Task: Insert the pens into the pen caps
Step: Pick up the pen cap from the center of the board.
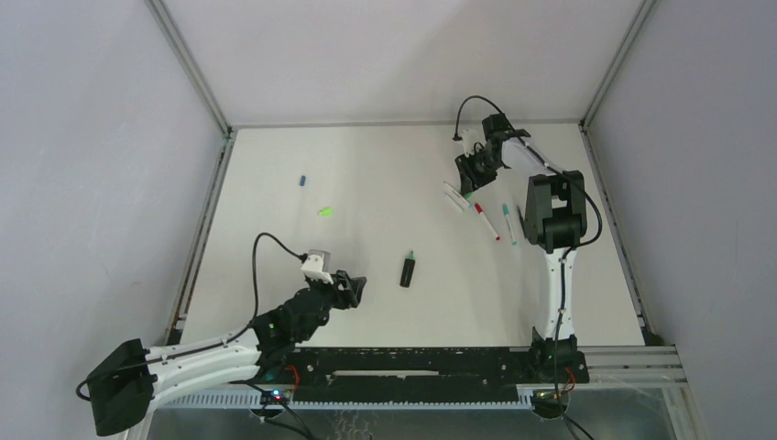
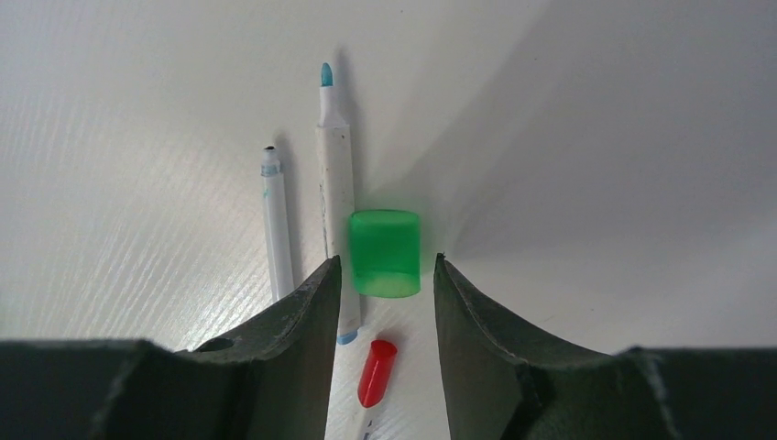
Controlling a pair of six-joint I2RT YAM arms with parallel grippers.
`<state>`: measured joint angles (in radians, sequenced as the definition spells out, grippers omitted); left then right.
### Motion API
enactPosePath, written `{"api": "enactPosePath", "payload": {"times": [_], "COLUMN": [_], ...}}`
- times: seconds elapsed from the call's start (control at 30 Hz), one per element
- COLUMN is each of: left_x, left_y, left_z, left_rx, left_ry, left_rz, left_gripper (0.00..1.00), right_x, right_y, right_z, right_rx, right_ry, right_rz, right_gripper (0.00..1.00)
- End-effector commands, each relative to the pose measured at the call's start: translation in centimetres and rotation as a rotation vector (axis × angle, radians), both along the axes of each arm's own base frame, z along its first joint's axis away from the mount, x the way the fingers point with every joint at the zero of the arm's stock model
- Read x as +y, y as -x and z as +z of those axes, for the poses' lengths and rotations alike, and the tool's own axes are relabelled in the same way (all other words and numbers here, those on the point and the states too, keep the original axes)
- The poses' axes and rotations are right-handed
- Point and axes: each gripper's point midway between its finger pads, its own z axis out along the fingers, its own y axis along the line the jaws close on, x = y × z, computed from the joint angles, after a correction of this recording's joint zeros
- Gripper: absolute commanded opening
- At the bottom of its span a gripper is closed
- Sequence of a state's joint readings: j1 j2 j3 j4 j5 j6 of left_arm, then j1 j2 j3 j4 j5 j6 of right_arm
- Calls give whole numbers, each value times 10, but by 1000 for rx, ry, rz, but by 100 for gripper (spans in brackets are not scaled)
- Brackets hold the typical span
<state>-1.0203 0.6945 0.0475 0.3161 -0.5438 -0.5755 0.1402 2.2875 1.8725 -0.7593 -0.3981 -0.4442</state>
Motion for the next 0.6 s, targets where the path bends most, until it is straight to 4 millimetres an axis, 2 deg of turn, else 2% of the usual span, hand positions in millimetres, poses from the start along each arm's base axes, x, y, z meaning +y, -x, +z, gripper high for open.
{"api": "enactPosePath", "payload": {"times": [0.0, 0.57], "left_x": [1, -1], "left_y": [-1, 1], "left_z": [5, 21], "left_rx": [-22, -39], "left_ry": [16, 73], "left_rz": [6, -3], "left_gripper": [68, 68], "right_x": [3, 5], "right_y": [-3, 0], "right_z": [3, -9], "right_rx": [-5, 8], "right_ry": [-3, 59], "right_rz": [22, 55], "right_gripper": [49, 50]}}
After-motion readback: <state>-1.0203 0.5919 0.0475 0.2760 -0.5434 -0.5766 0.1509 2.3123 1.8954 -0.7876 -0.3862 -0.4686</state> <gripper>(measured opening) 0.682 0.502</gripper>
